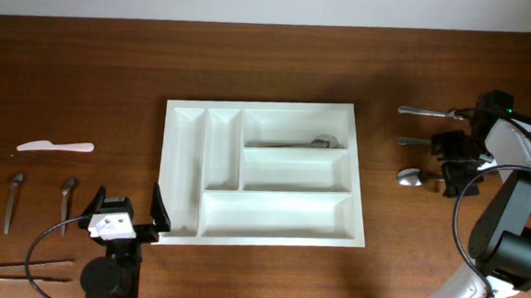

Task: Pack container
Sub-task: 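Grasp the next silver spoon on the right with the right gripper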

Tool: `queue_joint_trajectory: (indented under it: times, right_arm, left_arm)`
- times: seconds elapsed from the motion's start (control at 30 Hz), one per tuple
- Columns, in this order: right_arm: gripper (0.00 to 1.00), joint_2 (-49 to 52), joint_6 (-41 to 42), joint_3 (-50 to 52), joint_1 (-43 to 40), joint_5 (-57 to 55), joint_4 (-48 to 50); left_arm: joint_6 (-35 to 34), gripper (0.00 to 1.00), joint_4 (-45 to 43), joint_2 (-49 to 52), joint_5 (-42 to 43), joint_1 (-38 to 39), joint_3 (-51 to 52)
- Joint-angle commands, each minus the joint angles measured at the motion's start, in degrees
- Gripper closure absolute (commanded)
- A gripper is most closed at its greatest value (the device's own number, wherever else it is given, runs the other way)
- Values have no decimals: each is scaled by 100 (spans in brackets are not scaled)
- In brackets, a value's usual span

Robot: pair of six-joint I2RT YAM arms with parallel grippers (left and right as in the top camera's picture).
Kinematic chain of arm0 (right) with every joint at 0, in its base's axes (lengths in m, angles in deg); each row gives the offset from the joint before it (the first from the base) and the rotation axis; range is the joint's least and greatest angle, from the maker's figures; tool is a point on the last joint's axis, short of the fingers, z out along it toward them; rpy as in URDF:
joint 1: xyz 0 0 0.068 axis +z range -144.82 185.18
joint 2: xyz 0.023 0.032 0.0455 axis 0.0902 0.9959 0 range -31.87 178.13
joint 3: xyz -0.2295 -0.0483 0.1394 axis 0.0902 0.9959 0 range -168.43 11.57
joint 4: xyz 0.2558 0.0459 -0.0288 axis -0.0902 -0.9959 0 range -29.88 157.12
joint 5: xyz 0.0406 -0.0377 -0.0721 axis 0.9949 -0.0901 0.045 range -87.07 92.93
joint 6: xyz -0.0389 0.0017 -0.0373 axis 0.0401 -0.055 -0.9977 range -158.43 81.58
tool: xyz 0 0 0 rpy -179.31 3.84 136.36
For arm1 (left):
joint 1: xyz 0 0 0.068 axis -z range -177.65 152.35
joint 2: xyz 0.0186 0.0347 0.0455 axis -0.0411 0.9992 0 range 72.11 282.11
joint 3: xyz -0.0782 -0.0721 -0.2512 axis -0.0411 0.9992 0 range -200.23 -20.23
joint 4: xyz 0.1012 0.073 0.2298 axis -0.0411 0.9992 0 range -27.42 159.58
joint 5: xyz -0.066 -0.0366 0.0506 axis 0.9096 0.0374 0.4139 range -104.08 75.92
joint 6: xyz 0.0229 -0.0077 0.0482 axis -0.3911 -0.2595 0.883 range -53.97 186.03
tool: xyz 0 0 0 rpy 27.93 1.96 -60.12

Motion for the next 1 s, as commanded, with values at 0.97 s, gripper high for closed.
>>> queue_joint_trajectory:
  times: [0.97]
  right_arm:
    - [1,133,-50,33,92,-439,-243]
  left_arm:
    - [111,1,4,-55,61,-39,26]
